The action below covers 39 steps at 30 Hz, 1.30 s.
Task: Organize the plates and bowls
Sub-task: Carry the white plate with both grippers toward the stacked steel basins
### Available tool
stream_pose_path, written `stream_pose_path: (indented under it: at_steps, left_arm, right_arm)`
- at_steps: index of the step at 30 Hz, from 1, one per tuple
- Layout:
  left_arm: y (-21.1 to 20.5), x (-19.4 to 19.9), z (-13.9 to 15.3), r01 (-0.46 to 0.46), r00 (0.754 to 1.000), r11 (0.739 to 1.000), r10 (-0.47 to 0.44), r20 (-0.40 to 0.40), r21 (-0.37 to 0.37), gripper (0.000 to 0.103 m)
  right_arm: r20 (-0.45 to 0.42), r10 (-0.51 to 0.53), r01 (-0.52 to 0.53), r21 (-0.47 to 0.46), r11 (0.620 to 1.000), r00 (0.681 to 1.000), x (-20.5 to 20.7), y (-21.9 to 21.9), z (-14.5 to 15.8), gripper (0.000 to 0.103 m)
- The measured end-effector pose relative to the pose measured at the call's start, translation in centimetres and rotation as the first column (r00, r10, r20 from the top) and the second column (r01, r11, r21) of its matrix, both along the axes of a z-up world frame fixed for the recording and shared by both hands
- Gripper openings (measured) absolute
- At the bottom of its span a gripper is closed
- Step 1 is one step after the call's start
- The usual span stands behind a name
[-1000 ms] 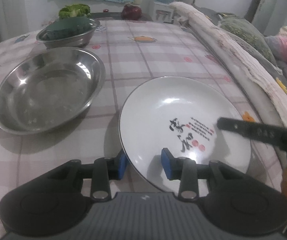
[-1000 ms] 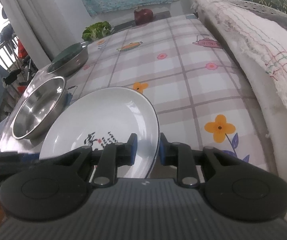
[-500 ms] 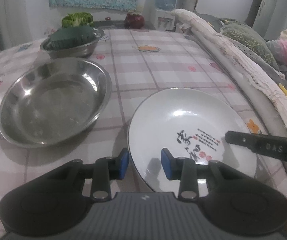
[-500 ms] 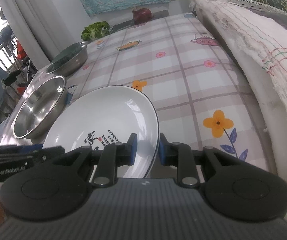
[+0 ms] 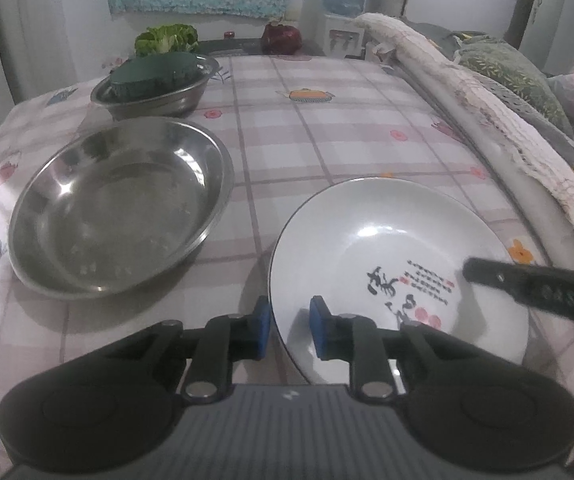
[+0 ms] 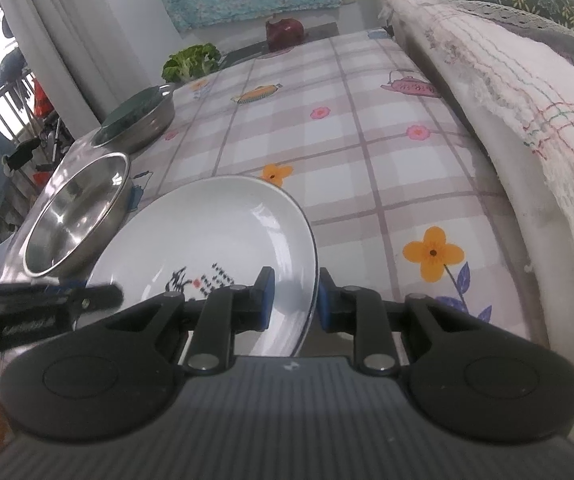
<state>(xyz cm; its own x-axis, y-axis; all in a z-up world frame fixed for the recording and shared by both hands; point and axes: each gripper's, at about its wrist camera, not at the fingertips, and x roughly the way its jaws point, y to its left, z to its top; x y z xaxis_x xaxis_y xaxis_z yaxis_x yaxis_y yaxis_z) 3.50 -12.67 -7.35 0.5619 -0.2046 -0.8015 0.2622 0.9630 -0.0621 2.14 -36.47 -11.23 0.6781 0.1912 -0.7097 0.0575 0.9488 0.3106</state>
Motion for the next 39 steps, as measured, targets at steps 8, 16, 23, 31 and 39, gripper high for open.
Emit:
stream_pose_path:
  at_steps: [8, 16, 23, 31, 39]
  left_arm:
    - [-0.2, 0.6, 0.0, 0.011, 1.000, 1.000, -0.011, -0.007, 0.011, 0.022]
    - [-0.8, 1.1, -0.3, 0.023, 1.000, 0.999, -0.023, 0.004, 0.033, 0.024]
    - [-0.6, 1.1, 0.2, -0.012, 1.000, 0.999, 0.012, 0.004, 0.038, 0.024]
    - [0.2, 1.1, 0.3, -0.032, 0.999, 0.999, 0.032, 0.004, 0.033, 0.024]
    - [0.0, 1.0, 0.4, -0.019, 1.000, 0.999, 0.018, 0.020, 0.041, 0.024]
  right_arm:
    - [-0.005, 0.000, 0.000, -0.020, 1.000, 1.000, -0.1, 0.0, 0.2, 0.020]
    - [-0.003, 0.008, -0.008, -0.055, 0.998, 1.000, -1.7, 0.9, 0.3, 0.021]
    - [-0.007, 0.014, -0.015, -0.047, 0.999, 1.000, -1.0, 1.1, 0.7, 0.021]
    - [0.024, 0.034, -0.032, -0.077, 0.997, 0.999, 0.7, 1.8, 1.3, 0.021]
    - [-0.003, 0.026, -0.027, -0.074, 0.997, 1.000, 0.7, 1.6, 0.4, 0.021]
